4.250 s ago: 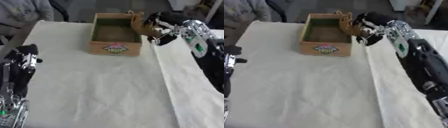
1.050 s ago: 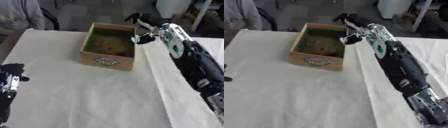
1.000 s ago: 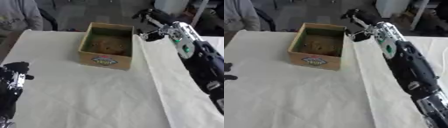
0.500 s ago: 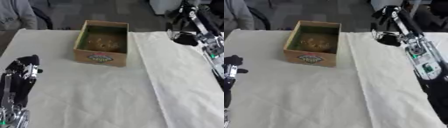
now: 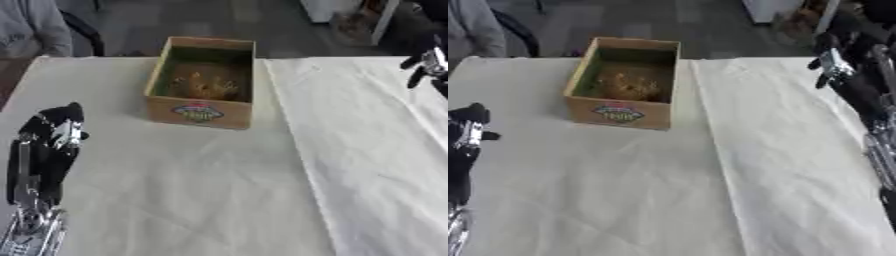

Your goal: Pick up objects on the table and place them in the box.

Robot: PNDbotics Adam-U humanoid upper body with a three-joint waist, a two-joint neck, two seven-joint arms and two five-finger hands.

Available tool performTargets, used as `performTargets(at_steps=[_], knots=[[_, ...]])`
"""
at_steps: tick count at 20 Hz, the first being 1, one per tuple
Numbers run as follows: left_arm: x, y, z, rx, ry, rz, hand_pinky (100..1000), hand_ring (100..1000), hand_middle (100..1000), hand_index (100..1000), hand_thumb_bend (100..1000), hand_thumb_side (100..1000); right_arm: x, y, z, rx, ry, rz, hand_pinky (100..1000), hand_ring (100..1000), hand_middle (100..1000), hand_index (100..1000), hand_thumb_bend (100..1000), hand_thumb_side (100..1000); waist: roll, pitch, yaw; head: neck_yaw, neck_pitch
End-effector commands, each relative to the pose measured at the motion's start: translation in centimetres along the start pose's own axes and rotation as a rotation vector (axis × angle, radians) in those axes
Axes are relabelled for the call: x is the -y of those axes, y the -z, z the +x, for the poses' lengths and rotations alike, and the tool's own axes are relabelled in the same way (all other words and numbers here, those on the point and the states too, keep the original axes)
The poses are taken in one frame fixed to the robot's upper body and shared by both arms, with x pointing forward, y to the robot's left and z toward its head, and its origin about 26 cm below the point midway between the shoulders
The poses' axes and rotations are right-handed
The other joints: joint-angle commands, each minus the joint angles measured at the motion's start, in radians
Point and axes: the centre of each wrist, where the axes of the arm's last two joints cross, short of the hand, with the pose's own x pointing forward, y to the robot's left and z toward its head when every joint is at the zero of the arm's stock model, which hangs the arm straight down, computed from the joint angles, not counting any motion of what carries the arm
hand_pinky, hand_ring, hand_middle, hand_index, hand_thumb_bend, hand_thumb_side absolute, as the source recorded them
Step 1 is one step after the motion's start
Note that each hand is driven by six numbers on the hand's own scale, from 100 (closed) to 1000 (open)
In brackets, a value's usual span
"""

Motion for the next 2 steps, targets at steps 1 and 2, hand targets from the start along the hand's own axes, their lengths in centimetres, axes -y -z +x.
performTargets(at_steps=[1,2], knots=[[-0.71,0.39,0.38,0.022,0.022,0.016,540,766,496,619,347,478,0.42,-0.62,0.69,0.003,0.025,-0.051,322,523,576,684,100,563,0.003,-0.011,-0.009,0.013,0.014],[-0.73,0.34,0.33,0.02,0.021,0.017,541,766,496,619,346,479,0.37,-0.98,0.54,-0.008,0.029,-0.061,322,523,576,684,100,565,0.005,-0.011,-0.015,0.015,0.016]])
